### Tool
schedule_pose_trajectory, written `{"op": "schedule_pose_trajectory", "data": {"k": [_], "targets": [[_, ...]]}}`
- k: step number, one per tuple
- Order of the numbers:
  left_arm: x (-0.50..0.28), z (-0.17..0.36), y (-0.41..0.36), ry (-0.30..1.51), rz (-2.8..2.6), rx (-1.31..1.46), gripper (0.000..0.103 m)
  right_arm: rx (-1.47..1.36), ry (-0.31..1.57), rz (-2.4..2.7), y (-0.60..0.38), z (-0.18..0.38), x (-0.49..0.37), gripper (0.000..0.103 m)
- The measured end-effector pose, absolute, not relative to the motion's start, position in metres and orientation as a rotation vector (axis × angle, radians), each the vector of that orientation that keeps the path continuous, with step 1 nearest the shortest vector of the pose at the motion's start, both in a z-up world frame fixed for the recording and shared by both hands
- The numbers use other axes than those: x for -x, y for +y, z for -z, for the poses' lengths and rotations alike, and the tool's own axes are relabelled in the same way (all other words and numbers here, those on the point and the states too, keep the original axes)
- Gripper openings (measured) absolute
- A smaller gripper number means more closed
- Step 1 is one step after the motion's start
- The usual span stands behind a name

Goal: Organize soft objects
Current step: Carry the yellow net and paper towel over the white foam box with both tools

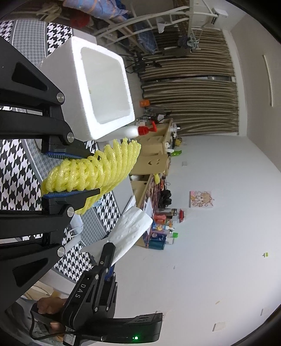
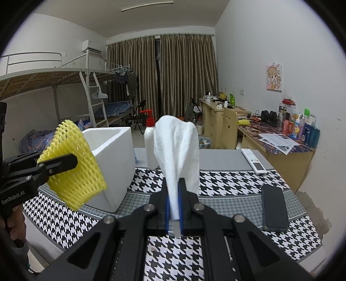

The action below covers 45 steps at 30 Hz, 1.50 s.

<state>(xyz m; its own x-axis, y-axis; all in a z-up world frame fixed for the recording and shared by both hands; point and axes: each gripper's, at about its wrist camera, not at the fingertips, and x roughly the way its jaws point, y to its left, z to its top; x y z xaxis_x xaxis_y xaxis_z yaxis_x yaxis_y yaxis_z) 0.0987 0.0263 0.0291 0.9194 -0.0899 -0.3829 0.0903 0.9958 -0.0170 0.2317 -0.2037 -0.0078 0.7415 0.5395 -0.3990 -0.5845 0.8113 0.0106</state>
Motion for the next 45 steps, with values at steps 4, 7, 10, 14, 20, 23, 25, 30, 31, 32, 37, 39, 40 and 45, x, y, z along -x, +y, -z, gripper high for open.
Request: {"op": "schedule_pose_trajectory", "data": {"k": [4,7,10,14,20,23,25,30,31,32,37,39,40,45], "targets": [[-0.102,-0.034,0.027,0.381,0.083,-0.003,0.024,0.12,0.394,-0.625,-0.2,0.004,-0.234,0.01],[-0.103,-0.036,0.027,0.37,0.074,-0.007,0.024,0.122,0.389,-0.632,-0.198,0.002,-0.236,0.01],[-0.106,-0.037,0.028,0.366,0.066,-0.005,0.024,0.124,0.385,-0.639,-0.194,0.0,-0.238,0.009],[-0.109,-0.04,0.03,0.361,0.059,-0.005,0.024,0.129,0.383,-0.65,-0.19,-0.001,-0.242,0.01],[-0.113,-0.045,0.033,0.349,0.052,-0.007,0.024,0.124,0.375,-0.663,-0.185,-0.005,-0.245,0.01],[-0.113,-0.045,0.034,0.342,0.048,-0.008,0.024,0.122,0.369,-0.667,-0.182,-0.008,-0.246,0.01],[-0.112,-0.048,0.037,0.338,0.048,-0.013,0.024,0.116,0.369,-0.67,-0.181,-0.01,-0.247,0.01],[-0.114,-0.052,0.04,0.33,0.04,-0.011,0.024,0.123,0.364,-0.678,-0.177,-0.012,-0.248,0.01],[-0.114,-0.052,0.041,0.329,0.038,-0.01,0.024,0.123,0.361,-0.681,-0.176,-0.012,-0.248,0.01],[-0.114,-0.053,0.042,0.327,0.035,-0.008,0.024,0.124,0.36,-0.683,-0.175,-0.013,-0.248,0.01],[-0.117,-0.057,0.04,0.314,0.019,-0.012,0.024,0.121,0.357,-0.689,-0.171,-0.016,-0.25,0.009],[-0.117,-0.06,0.043,0.306,0.012,-0.012,0.024,0.118,0.36,-0.69,-0.169,-0.017,-0.251,0.01],[-0.117,-0.062,0.044,0.302,0.008,-0.012,0.024,0.118,0.358,-0.691,-0.168,-0.018,-0.252,0.009],[-0.117,-0.067,0.049,0.284,-0.013,-0.008,0.024,0.122,0.348,-0.71,-0.161,-0.023,-0.252,0.009]]}}
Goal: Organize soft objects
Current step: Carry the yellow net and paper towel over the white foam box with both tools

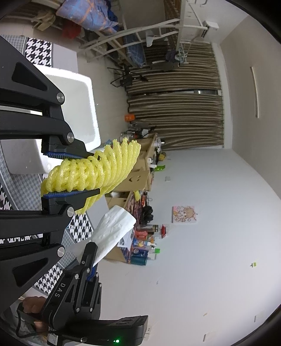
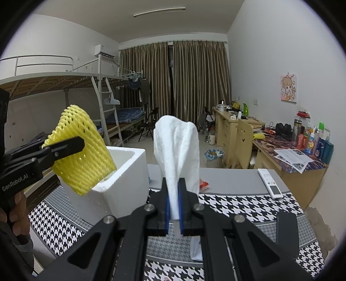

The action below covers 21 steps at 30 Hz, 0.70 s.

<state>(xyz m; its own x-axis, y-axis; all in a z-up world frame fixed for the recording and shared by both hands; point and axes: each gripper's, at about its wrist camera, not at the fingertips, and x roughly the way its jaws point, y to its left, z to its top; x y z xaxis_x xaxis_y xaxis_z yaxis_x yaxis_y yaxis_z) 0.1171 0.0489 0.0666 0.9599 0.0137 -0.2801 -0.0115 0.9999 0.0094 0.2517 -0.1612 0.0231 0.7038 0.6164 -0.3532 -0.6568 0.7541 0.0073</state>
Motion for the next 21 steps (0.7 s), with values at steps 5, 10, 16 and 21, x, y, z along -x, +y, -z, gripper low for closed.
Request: {"op": "schedule_pose_trajectory", "data": {"k": [5,10,16,21], "targets": [[-0.119,-0.071,0.057,0.27,-0.032,0.002,0.024,0.126,0.339,-0.722,-0.156,-0.026,-0.253,0.009],[-0.123,-0.073,0.063,0.268,-0.04,0.01,0.024,0.128,0.337,-0.73,-0.151,-0.028,-0.254,0.009],[-0.126,-0.074,0.06,0.265,-0.048,0.009,0.024,0.137,0.345,-0.74,-0.141,-0.031,-0.256,0.009],[-0.129,-0.074,0.063,0.268,-0.062,0.01,0.024,0.14,0.349,-0.757,-0.132,-0.033,-0.258,0.01]]}}
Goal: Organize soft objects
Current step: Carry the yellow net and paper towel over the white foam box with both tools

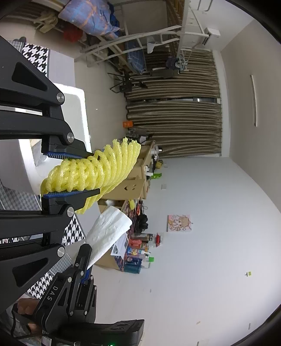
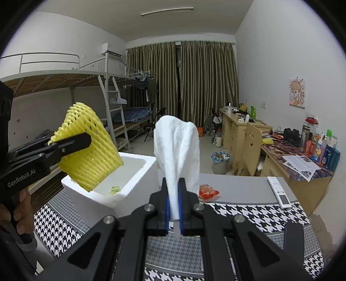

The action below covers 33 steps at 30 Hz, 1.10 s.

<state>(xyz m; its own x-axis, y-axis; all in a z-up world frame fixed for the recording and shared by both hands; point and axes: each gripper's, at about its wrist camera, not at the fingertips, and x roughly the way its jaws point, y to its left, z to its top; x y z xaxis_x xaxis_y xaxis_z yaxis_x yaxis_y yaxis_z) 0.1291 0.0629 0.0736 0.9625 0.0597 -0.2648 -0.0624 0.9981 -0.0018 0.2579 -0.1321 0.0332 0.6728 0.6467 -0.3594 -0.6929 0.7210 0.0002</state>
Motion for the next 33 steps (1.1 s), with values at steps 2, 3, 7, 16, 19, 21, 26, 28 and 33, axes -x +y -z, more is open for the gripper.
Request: {"op": "schedule_pose_trajectory", "data": {"k": [2,3,7,16,19,21,26,28,33], "targets": [[-0.131,-0.073,0.064,0.272,-0.075,0.007,0.024,0.137,0.357,-0.765,-0.128,-0.034,-0.26,0.01],[-0.132,-0.073,0.065,0.275,-0.081,0.01,0.024,0.139,0.357,-0.767,-0.125,-0.034,-0.261,0.009],[-0.136,-0.075,0.071,0.276,-0.101,0.023,0.024,0.146,0.364,-0.78,-0.117,-0.034,-0.264,0.009],[-0.143,-0.075,0.076,0.284,-0.148,0.022,0.024,0.169,0.367,-0.81,-0.101,-0.035,-0.265,0.01],[-0.143,-0.075,0.08,0.284,-0.164,0.026,0.024,0.174,0.368,-0.821,-0.095,-0.036,-0.264,0.01],[-0.143,-0.075,0.083,0.286,-0.181,0.028,0.024,0.177,0.371,-0.828,-0.091,-0.037,-0.263,0.009],[-0.146,-0.075,0.088,0.294,-0.206,0.036,0.024,0.189,0.367,-0.847,-0.082,-0.038,-0.26,0.01],[-0.146,-0.074,0.092,0.298,-0.212,0.039,0.024,0.187,0.369,-0.857,-0.079,-0.039,-0.26,0.01],[-0.15,-0.072,0.099,0.303,-0.254,0.033,0.024,0.198,0.369,-0.867,-0.071,-0.039,-0.257,0.01]]}}
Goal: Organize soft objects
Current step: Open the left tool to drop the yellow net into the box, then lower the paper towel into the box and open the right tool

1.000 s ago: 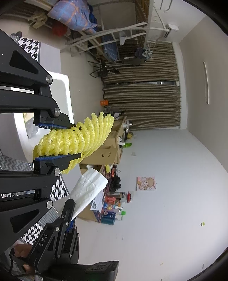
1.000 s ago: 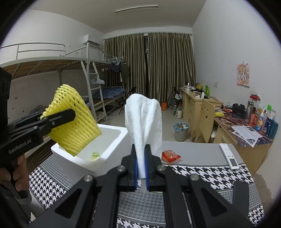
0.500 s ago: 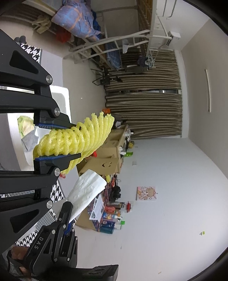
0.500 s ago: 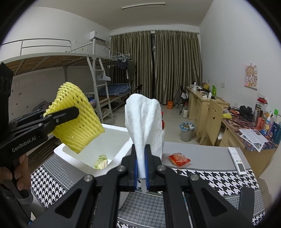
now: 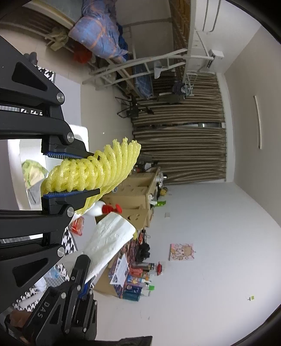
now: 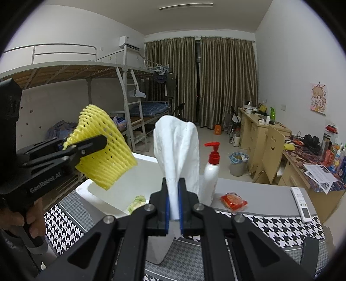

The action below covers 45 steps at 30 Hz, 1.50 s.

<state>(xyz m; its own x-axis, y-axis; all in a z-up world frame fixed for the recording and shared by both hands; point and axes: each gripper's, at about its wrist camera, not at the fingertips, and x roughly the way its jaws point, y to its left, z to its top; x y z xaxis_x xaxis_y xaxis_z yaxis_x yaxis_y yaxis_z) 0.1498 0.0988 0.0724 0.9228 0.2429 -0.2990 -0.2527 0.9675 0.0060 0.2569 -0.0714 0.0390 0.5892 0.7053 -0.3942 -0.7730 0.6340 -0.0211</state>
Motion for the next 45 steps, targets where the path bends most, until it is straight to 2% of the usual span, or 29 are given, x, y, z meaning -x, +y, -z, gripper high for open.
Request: {"op": "schedule_pose_trajectory", "data": {"k": [15,17,20,21,22,25,31,45], "targets": [[-0.166,-0.058,0.115,0.348,-0.297,0.05,0.024,0.225,0.378,-0.88,-0.056,-0.038,-0.261,0.01],[-0.17,-0.055,0.118,0.36,-0.298,0.052,0.027,0.229,0.378,-0.879,-0.056,-0.038,-0.263,0.01],[-0.175,-0.05,0.124,0.38,-0.298,0.06,0.049,0.229,0.38,-0.875,-0.054,-0.039,-0.265,0.01],[-0.175,-0.049,0.126,0.383,-0.299,0.068,0.063,0.23,0.38,-0.873,-0.053,-0.039,-0.264,0.01],[-0.174,-0.048,0.129,0.383,-0.304,0.078,0.072,0.233,0.379,-0.87,-0.053,-0.039,-0.264,0.01],[-0.172,-0.048,0.136,0.376,-0.328,0.094,0.082,0.235,0.38,-0.869,-0.052,-0.039,-0.263,0.01],[-0.165,-0.049,0.137,0.358,-0.334,0.099,0.092,0.243,0.37,-0.87,-0.047,-0.042,-0.258,0.01],[-0.144,-0.052,0.143,0.32,-0.355,0.108,0.099,0.273,0.342,-0.877,-0.034,-0.046,-0.252,0.01]]}}
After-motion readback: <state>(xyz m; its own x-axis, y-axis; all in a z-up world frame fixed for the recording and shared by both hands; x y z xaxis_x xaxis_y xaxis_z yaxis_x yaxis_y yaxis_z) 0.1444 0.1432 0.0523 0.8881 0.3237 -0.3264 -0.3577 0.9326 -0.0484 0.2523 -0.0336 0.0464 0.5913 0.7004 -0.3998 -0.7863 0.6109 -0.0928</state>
